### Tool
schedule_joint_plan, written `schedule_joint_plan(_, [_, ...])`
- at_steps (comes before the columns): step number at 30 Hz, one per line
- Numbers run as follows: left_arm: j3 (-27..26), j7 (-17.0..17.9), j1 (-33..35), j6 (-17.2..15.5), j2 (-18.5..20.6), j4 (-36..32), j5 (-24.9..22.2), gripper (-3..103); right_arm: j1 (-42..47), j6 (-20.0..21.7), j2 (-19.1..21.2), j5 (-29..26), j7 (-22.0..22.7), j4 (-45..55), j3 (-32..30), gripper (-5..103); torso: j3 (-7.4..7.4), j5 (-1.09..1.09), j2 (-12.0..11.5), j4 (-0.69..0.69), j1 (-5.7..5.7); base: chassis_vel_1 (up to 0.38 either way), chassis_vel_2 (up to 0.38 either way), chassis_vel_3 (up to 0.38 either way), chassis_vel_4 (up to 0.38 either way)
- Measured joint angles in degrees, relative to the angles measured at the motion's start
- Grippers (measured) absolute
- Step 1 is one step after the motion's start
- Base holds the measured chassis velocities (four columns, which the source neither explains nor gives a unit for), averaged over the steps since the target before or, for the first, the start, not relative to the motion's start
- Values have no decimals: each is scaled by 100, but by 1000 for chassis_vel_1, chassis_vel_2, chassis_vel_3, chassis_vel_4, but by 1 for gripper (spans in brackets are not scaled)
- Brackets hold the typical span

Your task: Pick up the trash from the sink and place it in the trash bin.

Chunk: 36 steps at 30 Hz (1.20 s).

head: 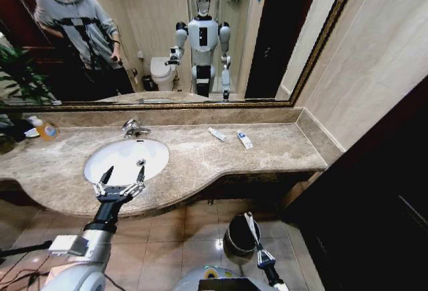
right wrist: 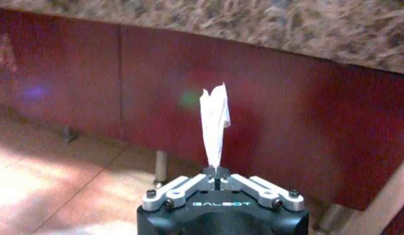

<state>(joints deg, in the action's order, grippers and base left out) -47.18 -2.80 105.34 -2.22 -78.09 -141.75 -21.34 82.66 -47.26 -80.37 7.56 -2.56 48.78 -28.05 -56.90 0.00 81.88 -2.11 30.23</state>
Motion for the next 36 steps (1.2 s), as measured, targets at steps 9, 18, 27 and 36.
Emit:
schedule_joint_plan(9, [0,0,0,0,0,0,0,100,-440,408,-93,697,-313,-643,-50,0,0,1,0,0,0,0,0,0,0])
schedule_joint_plan(18, [0,0,0,0,0,0,0,100,-978,1403,-262,1246,-354,-1052,-81,0,0,1,0,0,0,0,0,0,0])
schedule_joint_plan(27, [0,0,0,0,0,1,0,100,-1735,2326,-268,1239,-473,-1769,-105,0,0,0,0,-1,0,0,0,0,0])
schedule_joint_plan(36, [0,0,0,0,0,0,0,100,-2239,2575,-158,1126,-452,-2301,-71,-1,0,1,0,0,0,0,0,0,0])
